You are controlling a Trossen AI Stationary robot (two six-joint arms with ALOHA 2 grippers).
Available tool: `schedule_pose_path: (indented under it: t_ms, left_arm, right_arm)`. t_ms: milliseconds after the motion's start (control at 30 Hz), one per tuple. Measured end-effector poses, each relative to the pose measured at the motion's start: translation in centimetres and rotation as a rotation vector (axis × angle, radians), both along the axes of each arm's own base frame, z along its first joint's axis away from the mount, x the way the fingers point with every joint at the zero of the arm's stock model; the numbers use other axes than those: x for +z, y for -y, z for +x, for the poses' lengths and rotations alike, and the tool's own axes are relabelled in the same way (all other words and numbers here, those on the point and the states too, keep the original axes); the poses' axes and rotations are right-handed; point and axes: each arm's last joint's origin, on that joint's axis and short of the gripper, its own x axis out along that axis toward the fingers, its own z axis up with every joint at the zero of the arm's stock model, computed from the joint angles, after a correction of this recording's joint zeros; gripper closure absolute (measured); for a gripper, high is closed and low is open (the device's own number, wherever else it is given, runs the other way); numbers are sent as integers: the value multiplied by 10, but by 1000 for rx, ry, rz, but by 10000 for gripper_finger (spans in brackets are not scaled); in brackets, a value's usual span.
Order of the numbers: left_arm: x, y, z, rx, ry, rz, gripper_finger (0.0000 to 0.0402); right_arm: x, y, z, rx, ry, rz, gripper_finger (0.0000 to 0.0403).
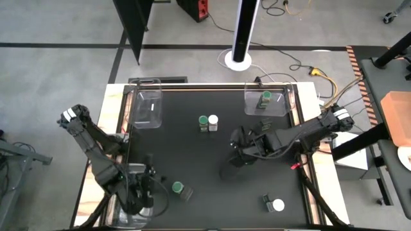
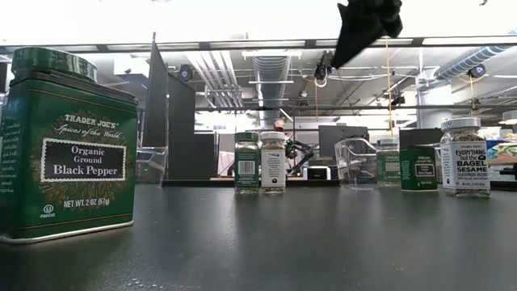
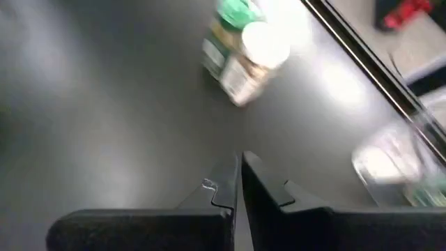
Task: Sort spices by type
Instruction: Put the top white seasoning bottle into the top left transparent bin
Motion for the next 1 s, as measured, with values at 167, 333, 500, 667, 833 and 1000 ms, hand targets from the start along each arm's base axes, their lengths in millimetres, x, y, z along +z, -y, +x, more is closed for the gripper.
schedule_pose_path:
  t_ms: [167,333,500,667,833,1000]
  left_arm:
    - [-11,-27,-4,-24,84,-28,402]
    - [-15,-50,-10,-37,193,-65,402]
    - [-10,-67,-18,-2,270,0,402]
    - [1,-78,-25,83,372,163,402]
    - [8,-84,-30,131,421,147,402]
    - [8,-84,-30,166,437,76,402]
  right_arm:
    - [7,16,-16,-137,-85,21,390]
    - [9,46,-30,-292,-200,88,390]
    - [8,83,-29,-265,-313,249,390]
    - [6,121,-33,-285,-361,364,390]
    - [6,141,-43,-348,-387,384,390]
    - [7,141,-45,-264,-431,351,390]
